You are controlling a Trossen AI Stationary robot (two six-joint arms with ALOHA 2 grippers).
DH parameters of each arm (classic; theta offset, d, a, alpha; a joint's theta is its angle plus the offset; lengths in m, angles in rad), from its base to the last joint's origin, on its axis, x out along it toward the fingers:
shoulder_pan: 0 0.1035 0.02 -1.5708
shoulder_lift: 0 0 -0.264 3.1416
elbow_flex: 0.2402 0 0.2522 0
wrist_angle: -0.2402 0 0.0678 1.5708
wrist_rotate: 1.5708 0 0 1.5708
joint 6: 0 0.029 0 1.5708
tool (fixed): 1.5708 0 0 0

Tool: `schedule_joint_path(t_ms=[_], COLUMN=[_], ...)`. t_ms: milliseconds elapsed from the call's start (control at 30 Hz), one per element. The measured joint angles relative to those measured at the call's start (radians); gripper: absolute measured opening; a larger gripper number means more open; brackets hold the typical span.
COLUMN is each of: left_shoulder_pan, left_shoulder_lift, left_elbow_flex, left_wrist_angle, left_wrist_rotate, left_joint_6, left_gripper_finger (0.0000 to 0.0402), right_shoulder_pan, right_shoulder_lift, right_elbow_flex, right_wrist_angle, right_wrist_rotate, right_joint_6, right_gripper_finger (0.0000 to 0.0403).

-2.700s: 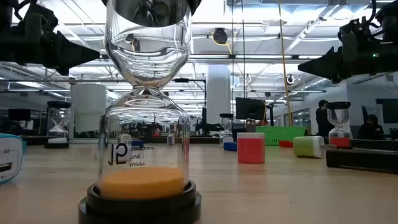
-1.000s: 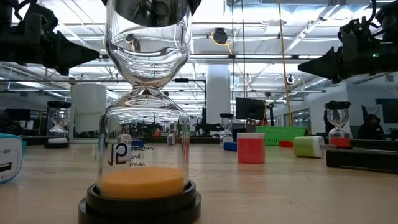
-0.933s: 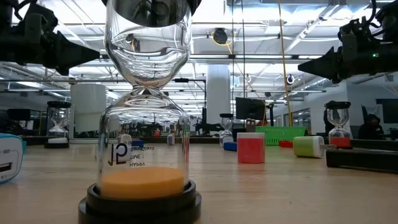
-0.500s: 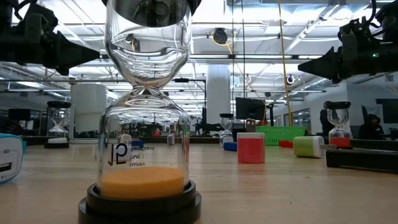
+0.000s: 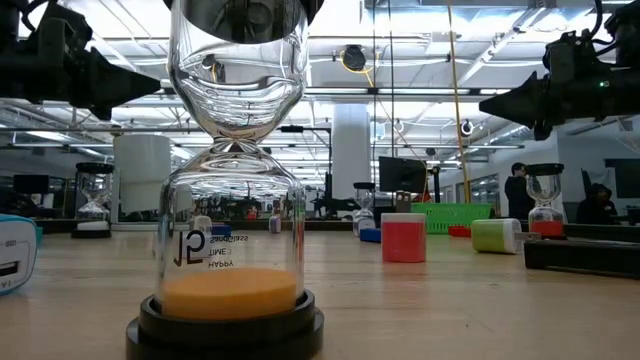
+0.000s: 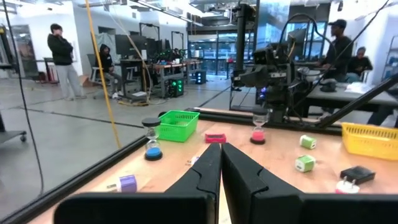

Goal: Pick & Place Office items
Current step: Put the right red digital clock into the black bin

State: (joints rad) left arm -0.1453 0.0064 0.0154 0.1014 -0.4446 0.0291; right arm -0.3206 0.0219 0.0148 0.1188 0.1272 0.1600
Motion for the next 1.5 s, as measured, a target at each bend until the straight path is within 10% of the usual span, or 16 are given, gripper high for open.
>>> schedule_joint_path(t_ms=[500,967,1500], left_shoulder_pan=[0.024,0.034,0.034], left_shoulder_lift=[0.0,0.002,0.002], left_elbow_flex=[0.0,0.0,0.0], left_wrist_angle=[-0.02,-0.026,-0.024], left_wrist_rotate=[-0.001,0.0,0.0], left_joint_6=[-0.082,-0.053,-0.051], left_gripper_finger=[0.001,0.0024,0.0009], right_shoulder_pan=[0.0,-0.002,-0.095], right_shoulder_lift=[0.105,0.754,0.955], right_elbow_flex=[0.043,0.455,0.572], right_wrist_angle=[0.237,-0.318,-0.506], right_wrist_rotate=[0.027,0.238,0.183], right_joint_6=[0.002,0.229,0.328], right_gripper_finger=[0.0,0.0005,0.0166])
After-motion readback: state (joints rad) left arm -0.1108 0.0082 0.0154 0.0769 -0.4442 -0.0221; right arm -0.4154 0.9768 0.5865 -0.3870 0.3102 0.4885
